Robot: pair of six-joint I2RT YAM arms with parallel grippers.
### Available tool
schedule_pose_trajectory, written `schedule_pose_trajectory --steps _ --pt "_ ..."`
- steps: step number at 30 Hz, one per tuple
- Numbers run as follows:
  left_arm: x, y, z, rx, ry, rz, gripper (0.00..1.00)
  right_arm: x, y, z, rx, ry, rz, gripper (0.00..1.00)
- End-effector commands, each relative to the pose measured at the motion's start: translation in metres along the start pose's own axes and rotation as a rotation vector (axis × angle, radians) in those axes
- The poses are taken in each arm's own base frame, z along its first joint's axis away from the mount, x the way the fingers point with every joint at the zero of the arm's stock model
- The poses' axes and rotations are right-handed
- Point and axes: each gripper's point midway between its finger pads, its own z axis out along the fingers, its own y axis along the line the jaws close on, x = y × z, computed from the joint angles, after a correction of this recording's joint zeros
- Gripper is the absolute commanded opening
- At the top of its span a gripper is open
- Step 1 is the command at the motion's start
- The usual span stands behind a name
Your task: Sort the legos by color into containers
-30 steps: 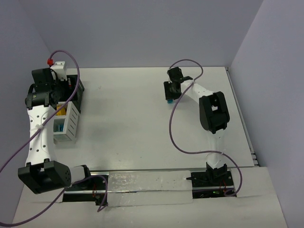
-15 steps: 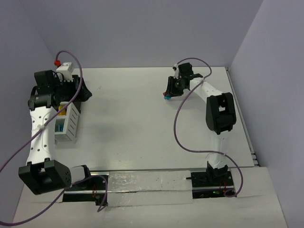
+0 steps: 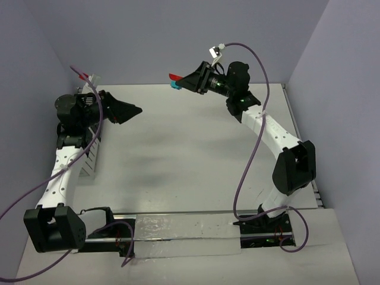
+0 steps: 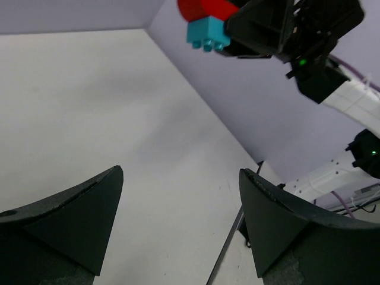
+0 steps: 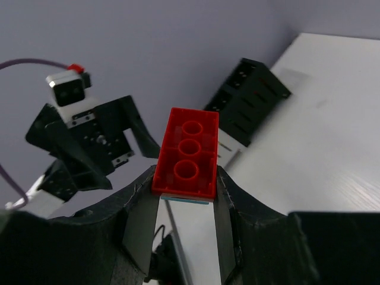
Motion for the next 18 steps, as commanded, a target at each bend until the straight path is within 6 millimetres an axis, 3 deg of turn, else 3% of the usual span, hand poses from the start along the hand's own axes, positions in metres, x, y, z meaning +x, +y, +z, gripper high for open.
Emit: schedule_pose_trajectory --steps 1,9,18 --pt "-0.034 -0.056 0.007 0.212 -0.090 0.061 0.87 0.003 0.051 0.004 -0.160 -0.032 -0.017 0.00" --pt "-0.024 -0.071 0.025 0.296 -0.059 -0.013 0.87 0.021 0.084 0.003 -0.276 0.005 -0.032 0.00" --pt "-0.020 -0.070 0.037 0.306 -0.042 -0.079 0.87 0.030 0.113 -0.003 -0.389 0.016 -0.056 0.00"
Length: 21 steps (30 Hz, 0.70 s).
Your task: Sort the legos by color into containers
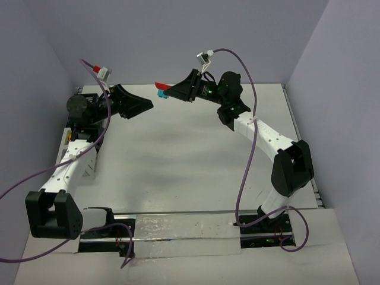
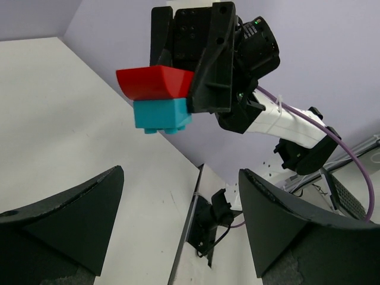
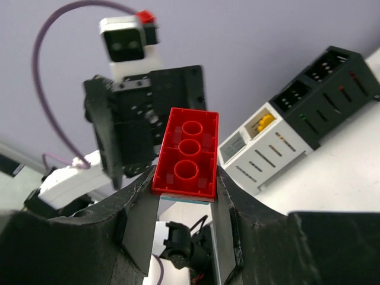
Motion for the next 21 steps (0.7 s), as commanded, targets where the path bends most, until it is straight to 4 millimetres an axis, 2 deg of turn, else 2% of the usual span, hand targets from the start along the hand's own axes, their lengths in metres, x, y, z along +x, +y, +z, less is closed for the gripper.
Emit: schedule_pose_trajectory --steps 1,7,21 --pt "-0.011 -0.013 0.005 0.052 -0.027 0.028 0.87 -0.006 0.056 -0.005 -0.154 -0.018 -0.092 0.00" --pt "-0.013 -0.017 0.009 0.076 -0.033 -0.002 0.88 0.001 0.070 -0.005 -0.218 0.005 -0.114 0.00" --pt "-0.016 -0.030 0.015 0.144 -0.051 0.016 0.86 0.009 0.079 -0.001 -0.239 0.017 -0.108 0.00"
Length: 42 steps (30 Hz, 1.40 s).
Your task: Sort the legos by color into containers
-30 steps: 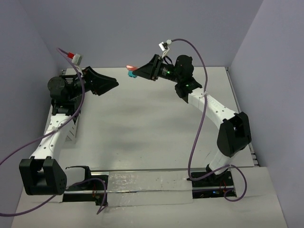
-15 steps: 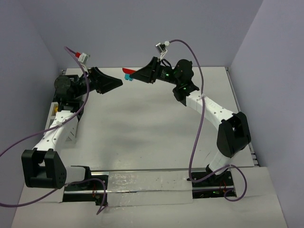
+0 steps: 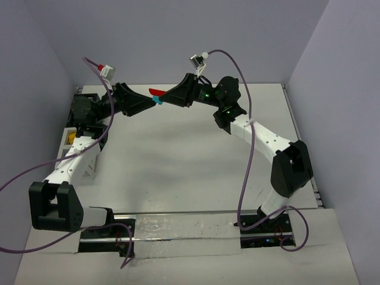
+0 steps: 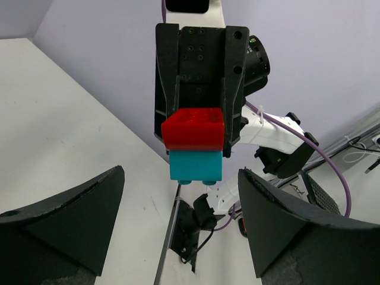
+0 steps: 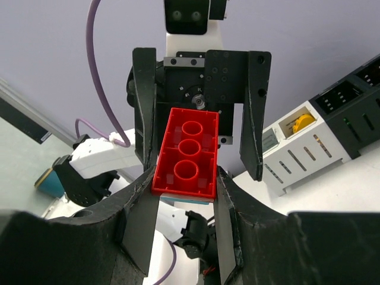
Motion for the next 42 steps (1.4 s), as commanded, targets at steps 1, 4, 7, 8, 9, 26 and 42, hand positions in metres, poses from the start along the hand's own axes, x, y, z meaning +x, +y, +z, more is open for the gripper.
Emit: schedule_pose_trajectory --steps 1,4,7,8,9,26,42 --pt "-0.014 -0.024 0.004 0.075 -0.043 0.087 0.85 -0.012 0.040 -0.001 -0.079 -0.030 -0.084 0.00" --pt "-0.015 -0.025 0.005 0.087 -0.048 0.091 0.82 -0.012 0.041 0.001 -0.079 -0.030 -0.088 0.00" --pt "-0.015 -0.028 0.009 0.099 -0.043 0.094 0.79 -0.012 0.040 0.002 -0.080 -0.030 -0.090 0.00" --pt "-0.015 -0.028 0.009 0.101 -0.042 0.093 0.79 -0.012 0.040 0.002 -0.080 -0.030 -0.089 0.00" --pt "-0.014 -0.028 0.009 0.100 -0.040 0.089 0.78 -0.012 0.041 0.002 -0.081 -0.032 -0.090 0.00" --pt "-0.011 -0.027 0.010 0.098 -0.035 0.059 0.31 -0.007 0.039 0.000 -0.073 -0.020 -0.099 0.11" --pt "0.042 -0.015 -0.009 0.082 0.250 0.214 0.00 -0.007 0.022 -0.022 0.005 0.104 -0.232 0.91"
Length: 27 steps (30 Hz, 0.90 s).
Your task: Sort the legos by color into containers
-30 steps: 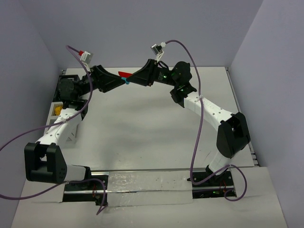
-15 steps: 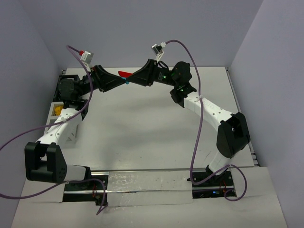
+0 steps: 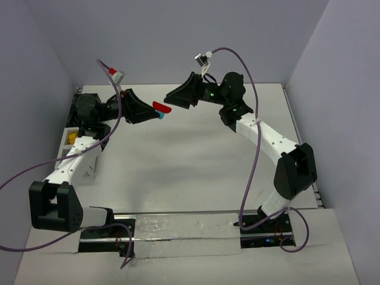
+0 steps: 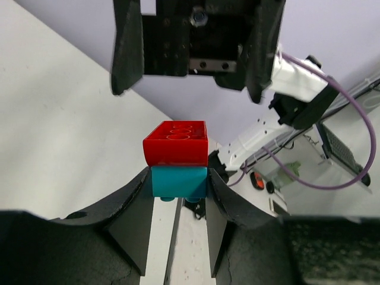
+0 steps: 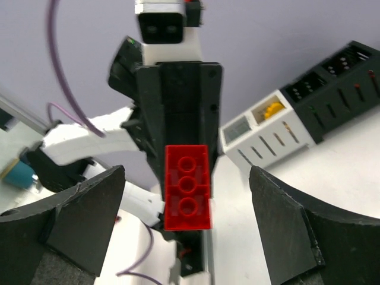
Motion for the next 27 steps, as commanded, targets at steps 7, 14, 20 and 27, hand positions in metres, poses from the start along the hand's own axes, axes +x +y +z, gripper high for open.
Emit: schedule_pose_trajectory --steps 7,14,20,27 --pt "0.003 -0.020 0.002 0.026 0.130 0.219 0.00 0.033 0.015 -0.009 -0.017 0.236 -0.205 0.88" --pt "0.010 -0.021 0.007 0.037 0.155 0.221 0.00 0.042 0.023 -0.008 -0.077 0.270 -0.190 0.80" --pt "0.014 -0.021 0.007 0.042 0.172 0.225 0.00 0.040 0.030 -0.006 -0.116 0.255 -0.178 0.78" --pt "0.017 -0.020 0.007 0.040 0.173 0.224 0.00 0.039 0.031 -0.005 -0.121 0.255 -0.171 0.59"
